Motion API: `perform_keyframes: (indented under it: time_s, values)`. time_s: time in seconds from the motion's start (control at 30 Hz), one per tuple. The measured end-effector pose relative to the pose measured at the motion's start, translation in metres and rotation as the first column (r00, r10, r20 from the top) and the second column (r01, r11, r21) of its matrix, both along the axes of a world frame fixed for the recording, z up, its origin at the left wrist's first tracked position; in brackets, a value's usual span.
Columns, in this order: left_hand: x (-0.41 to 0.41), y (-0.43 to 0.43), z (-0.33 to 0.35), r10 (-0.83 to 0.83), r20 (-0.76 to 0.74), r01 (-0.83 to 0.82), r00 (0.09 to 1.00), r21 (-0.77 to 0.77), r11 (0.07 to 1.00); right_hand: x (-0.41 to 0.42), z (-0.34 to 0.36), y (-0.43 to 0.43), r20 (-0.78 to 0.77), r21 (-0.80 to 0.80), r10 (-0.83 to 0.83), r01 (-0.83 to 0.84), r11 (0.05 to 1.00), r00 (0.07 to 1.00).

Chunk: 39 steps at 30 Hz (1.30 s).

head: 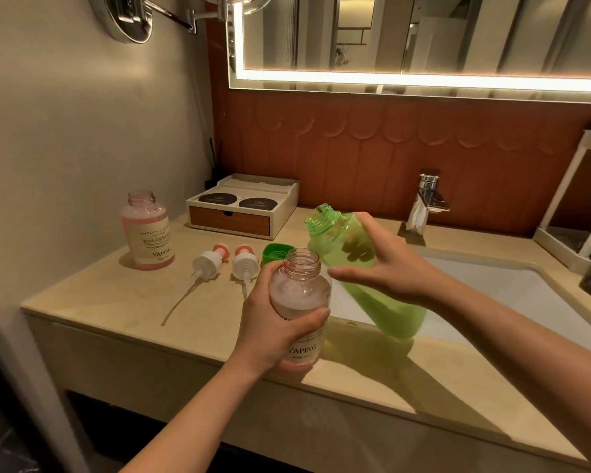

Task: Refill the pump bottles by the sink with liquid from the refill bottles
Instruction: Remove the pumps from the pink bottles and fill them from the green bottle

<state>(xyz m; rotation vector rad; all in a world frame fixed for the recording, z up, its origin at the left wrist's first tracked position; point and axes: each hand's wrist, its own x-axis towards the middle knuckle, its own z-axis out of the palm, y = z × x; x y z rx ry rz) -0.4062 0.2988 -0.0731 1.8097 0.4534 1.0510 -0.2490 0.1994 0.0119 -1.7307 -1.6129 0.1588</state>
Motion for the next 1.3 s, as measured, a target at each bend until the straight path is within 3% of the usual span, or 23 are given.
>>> perform_keyframes:
  time_s: [0.2, 0.43, 0.73, 0.93, 1.13, 1.3]
  values:
    - [-0.010, 0.006, 0.009, 0.013, 0.044, -0.011, 0.999, -0.032, 0.999, -0.005, -0.009, 0.013, -0.253, 0.064, 0.061, -0.046, 0.997, 0.966]
    - [-0.036, 0.034, 0.039, 0.073, 0.064, -0.071, 0.995, -0.024, 0.997, -0.013, -0.003, 0.043, -0.430, 0.175, 0.088, -0.013, 0.984, 0.899]
    - [-0.072, 0.109, 0.057, 0.282, 0.044, -0.282, 0.958, -0.005, 0.959, -0.029, 0.018, 0.114, -0.507, 0.283, 0.077, 0.081, 0.956, 0.859]
    - [-0.086, 0.156, 0.041, 0.385, 0.064, -0.384, 0.921, -0.032, 0.923, -0.028, 0.022, 0.164, -0.603, 0.382, 0.043, 0.241, 0.892, 0.797]
    - [-0.093, 0.184, 0.020, 0.425, 0.084, -0.419, 0.901, -0.088, 0.904, -0.027, 0.021, 0.210, -0.624, 0.418, 0.016, 0.316, 0.852, 0.781]
    - [-0.095, 0.199, 0.003, 0.415, 0.070, -0.403, 0.907, -0.138, 0.905, -0.026, 0.014, 0.246, -0.622, 0.345, -0.006, 0.281, 0.895, 0.783]
